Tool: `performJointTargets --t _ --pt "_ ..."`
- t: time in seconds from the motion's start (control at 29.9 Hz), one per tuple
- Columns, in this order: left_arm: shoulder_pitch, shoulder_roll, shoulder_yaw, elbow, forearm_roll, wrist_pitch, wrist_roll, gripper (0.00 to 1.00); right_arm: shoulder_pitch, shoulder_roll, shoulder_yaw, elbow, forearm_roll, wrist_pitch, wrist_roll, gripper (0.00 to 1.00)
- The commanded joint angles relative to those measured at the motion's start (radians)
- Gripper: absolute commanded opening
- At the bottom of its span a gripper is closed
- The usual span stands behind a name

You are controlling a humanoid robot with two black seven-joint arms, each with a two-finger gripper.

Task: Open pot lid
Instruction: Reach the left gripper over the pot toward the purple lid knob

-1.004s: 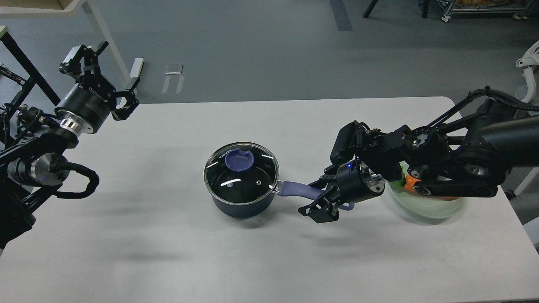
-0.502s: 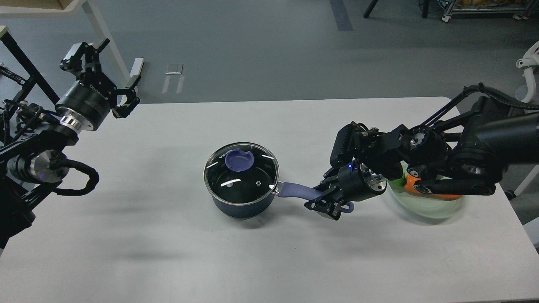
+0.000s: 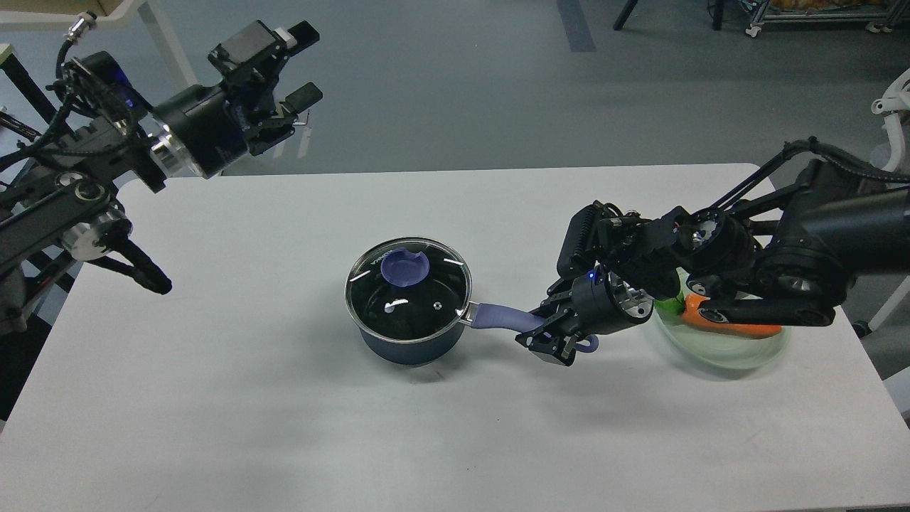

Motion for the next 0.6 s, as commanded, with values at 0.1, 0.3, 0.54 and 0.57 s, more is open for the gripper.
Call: performJointTargets --t 0.1,0.3,0.54,0.57 --pt "-0.009 -0.011 0.038 -0.075 0.560 0.011 0.002 0.99 0.000 0.000 0.000 -0.002 0.000 0.000 0.000 0.23" --pt "-0.013 -0.013 0.144 -0.086 0.860 0.123 -0.004 0.99 -0.005 0.003 0.002 -0.019 0.002 0.000 0.000 0.23" --pt "-0.021 -0.076 0.276 -0.031 0.954 0.251 -0.001 0.97 -0.012 0.009 0.002 -0.039 0.002 0.000 0.000 0.23" --pt "-0.021 -0.094 0.293 0.001 0.957 0.264 -0.001 0.97 -0.014 0.009 0.003 -0.039 0.002 0.000 0.000 0.23"
